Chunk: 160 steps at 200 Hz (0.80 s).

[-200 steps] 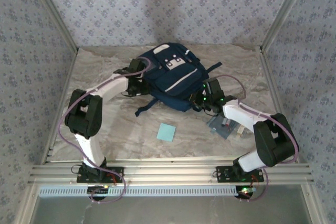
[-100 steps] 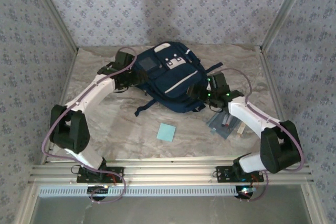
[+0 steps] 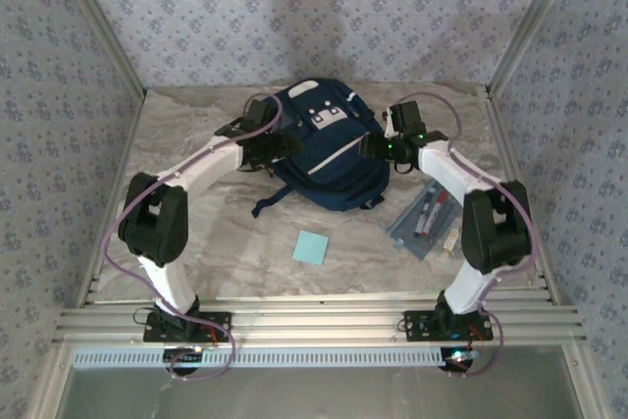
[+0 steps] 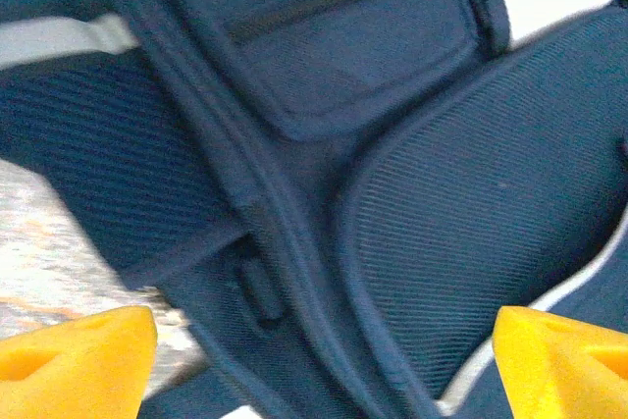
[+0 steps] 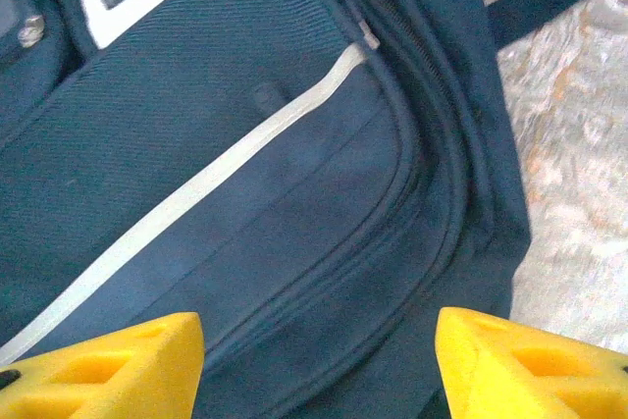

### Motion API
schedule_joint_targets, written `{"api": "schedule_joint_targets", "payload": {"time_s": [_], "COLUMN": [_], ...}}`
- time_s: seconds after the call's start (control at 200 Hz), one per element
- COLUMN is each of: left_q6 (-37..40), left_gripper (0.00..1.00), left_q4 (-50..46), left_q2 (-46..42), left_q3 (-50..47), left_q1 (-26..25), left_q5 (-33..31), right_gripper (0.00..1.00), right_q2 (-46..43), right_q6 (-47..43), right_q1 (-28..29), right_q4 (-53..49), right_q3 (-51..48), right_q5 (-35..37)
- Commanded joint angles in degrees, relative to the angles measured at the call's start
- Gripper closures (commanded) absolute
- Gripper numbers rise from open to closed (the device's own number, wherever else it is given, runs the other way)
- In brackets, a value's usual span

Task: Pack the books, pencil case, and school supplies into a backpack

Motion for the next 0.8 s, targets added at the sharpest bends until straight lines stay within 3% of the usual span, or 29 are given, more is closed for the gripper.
{"api": "schedule_joint_targets", "payload": {"time_s": [0.0,0.135,0.215,0.4,0.685,0.795], "left_q6": [-5.4,-8.1,-8.1,-6.5,-2.2,0.7], "left_gripper": [0.11,0.11,0.1,0.1,0.1,0.1], "left_q4": [4.0,5.9,5.8,6.4,6.6,4.4], "left_q2": [1.4,4.2,6.2,11.2,14.4,13.4], "left_q3": [2.0,2.0,2.5,4.6,8.3,9.1], "left_q1": [-3.1,-4.4,-4.3,-2.3,2.9,5.2], "left_q5": [0.8,0.1,-1.8,-2.8,-2.2,-2.6], "right_gripper": [0.37,0.44,0.55,0.71,0.73,0.65], "right_q2": [4.1,8.9,10.4,7.6,2.9,4.6], "right_q6": [-3.7,-2.6,-1.7,2.2,13.9,16.4], "right_q1": [-1.8,-3.3,-3.2,0.8,12.0,16.2], "right_q4": [-1.6,-1.5,-2.0,0.8,8.5,10.3], "right_q3": [3.7,5.7,5.3,-1.3,-6.7,-4.3], "right_q5": [2.2,2.6,1.0,-3.5,-11.7,-15.3]}}
